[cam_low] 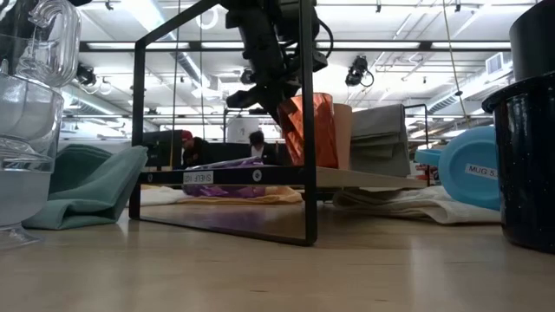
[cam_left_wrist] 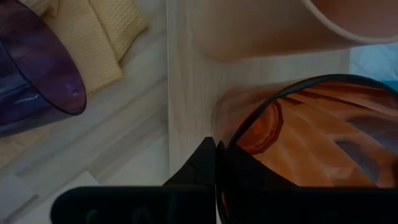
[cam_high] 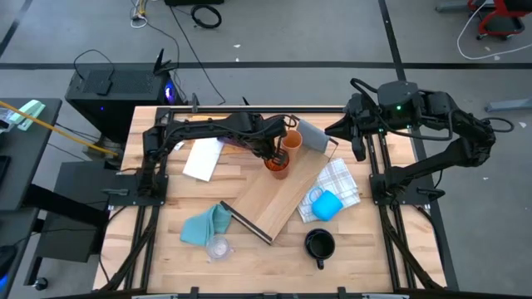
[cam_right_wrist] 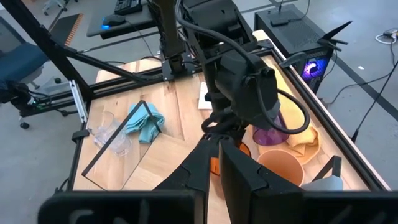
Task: Stack small to large cups/mugs on shelf
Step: Put the orange glass on the shelf, then put the blue mug on the shelf
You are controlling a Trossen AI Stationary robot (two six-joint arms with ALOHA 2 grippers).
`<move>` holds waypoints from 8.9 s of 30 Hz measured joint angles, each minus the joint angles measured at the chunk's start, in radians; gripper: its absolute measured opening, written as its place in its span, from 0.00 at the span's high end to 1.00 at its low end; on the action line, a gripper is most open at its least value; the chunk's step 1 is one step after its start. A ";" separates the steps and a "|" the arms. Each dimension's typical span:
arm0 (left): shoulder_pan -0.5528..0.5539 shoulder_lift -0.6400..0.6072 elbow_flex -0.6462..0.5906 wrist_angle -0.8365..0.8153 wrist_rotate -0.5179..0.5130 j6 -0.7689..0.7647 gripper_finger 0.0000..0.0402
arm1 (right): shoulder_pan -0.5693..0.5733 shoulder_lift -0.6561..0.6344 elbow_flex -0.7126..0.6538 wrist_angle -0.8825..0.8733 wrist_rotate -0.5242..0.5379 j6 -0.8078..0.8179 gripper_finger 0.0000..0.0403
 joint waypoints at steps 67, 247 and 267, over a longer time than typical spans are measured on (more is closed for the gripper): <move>0.042 0.055 0.150 -0.172 -0.024 0.150 0.97 | 0.000 0.000 0.000 -0.007 0.000 0.019 0.90; -0.416 -0.336 0.151 0.103 -0.331 0.209 0.70 | 0.000 0.000 0.000 -0.027 0.000 0.038 0.90; -0.374 -0.370 0.151 0.093 -0.326 0.377 0.70 | 0.234 -0.009 -0.210 -0.133 -0.127 0.185 0.90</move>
